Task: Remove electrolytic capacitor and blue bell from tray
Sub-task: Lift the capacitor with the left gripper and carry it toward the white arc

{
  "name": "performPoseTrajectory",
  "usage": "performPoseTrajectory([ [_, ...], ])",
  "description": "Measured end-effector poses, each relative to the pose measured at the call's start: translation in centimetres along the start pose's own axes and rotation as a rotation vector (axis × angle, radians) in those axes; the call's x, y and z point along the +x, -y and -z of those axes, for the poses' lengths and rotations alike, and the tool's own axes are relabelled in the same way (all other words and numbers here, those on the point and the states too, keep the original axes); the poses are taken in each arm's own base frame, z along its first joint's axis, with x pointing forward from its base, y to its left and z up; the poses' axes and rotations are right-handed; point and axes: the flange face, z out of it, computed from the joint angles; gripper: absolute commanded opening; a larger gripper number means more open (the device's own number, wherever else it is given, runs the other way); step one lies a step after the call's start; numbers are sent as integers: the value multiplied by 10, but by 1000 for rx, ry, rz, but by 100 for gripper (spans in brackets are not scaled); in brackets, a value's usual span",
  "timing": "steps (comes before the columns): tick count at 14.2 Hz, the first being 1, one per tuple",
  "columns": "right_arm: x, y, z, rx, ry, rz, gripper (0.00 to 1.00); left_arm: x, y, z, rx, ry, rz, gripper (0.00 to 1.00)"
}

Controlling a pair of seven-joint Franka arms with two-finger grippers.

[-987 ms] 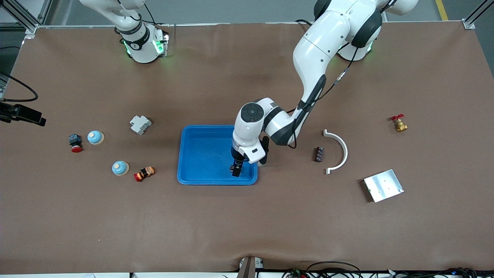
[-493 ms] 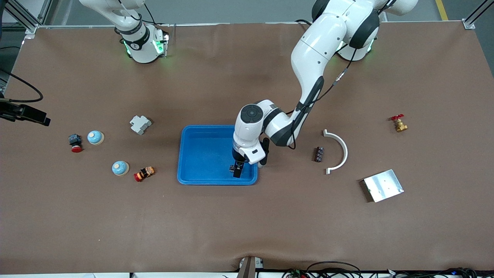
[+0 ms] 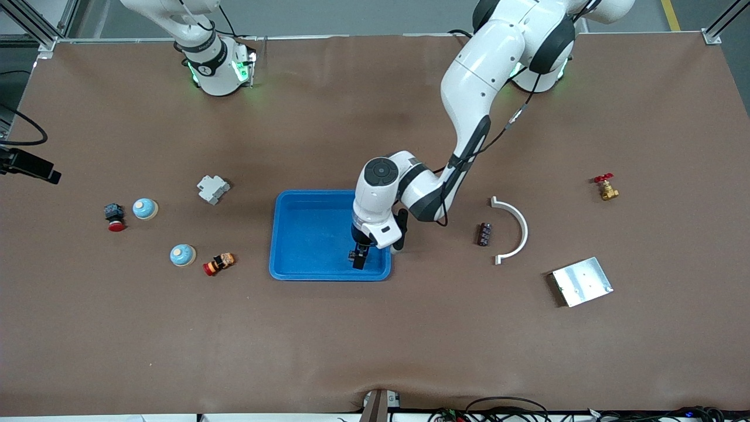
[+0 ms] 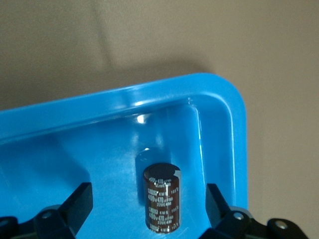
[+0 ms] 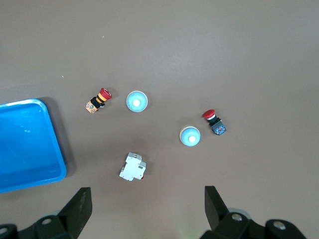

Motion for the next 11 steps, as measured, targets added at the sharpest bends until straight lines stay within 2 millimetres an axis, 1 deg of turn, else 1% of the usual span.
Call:
performPoseTrajectory([
  [2,0,-2,0,0,3,-4,100,-2,1,0,0,0,-3,88],
  [3,-1,-3,-1,-1,10,-7,100,-2,1,0,-1,-1,-4,85],
  [4,-1,-6,-2,-1,16,-11,100,-2,1,0,-3,-4,-5,80],
  [5,-1,-7,-2,-1,17,-13,100,-2,2,0,-4,-6,-8,71],
  [7,-1,-8,-2,0,17,-10,100,-5,3,0,-8,-12,-16,41],
  [8,-1,-7,-2,0,16,-5,100,-6,5,0,-9,-13,-20,22],
  [9,-1,-6,-2,0,15,-1,100,-7,5,0,-10,-15,-23,0],
  [11,-1,-5,0,1,7,3,100,-6,4,0,-15,-21,-33,0],
])
